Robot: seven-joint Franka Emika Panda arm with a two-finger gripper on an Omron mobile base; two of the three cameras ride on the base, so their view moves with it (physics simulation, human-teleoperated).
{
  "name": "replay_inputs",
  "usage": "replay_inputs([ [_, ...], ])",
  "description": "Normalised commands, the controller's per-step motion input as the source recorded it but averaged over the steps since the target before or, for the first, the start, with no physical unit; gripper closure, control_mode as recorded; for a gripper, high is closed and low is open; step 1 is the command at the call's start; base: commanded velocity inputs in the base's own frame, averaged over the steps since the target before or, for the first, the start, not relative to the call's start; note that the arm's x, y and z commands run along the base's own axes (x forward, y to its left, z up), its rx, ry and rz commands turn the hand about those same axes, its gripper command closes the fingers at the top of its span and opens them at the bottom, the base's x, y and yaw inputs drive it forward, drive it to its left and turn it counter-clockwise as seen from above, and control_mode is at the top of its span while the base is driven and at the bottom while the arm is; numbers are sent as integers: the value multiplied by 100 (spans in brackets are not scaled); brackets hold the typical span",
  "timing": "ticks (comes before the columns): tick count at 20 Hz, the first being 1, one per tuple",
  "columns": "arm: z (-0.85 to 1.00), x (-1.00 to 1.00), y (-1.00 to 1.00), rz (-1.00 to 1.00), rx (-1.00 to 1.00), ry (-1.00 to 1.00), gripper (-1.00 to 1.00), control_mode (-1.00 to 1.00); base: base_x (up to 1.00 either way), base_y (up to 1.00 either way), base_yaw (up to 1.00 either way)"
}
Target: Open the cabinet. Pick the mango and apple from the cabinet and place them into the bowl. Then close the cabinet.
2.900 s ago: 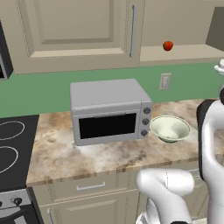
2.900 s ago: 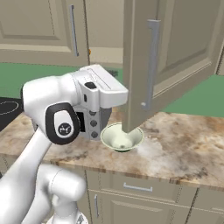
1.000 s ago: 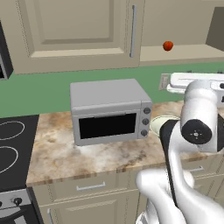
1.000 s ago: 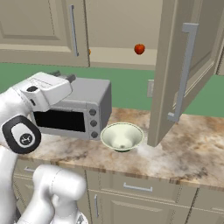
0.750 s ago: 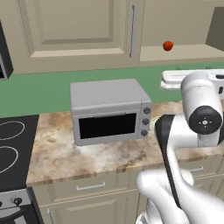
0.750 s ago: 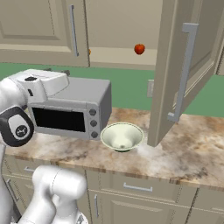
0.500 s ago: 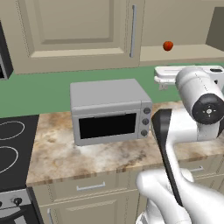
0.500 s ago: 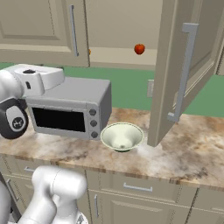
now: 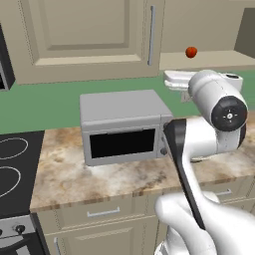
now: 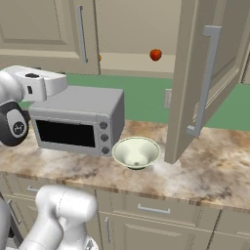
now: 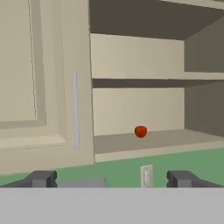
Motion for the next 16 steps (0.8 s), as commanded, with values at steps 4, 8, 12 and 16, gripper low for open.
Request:
replay_inputs([
  [4, 0, 0, 0, 10, 13, 0, -100, -100, 0, 0, 0],
  [8, 0, 0, 0, 14, 16, 0, -100, -100, 0, 0, 0],
  [12, 0, 0, 0, 13, 16, -2, -100, -100, 0, 0, 0],
  [16, 0, 0, 1, 3, 0, 0, -100, -100, 0, 0, 0],
])
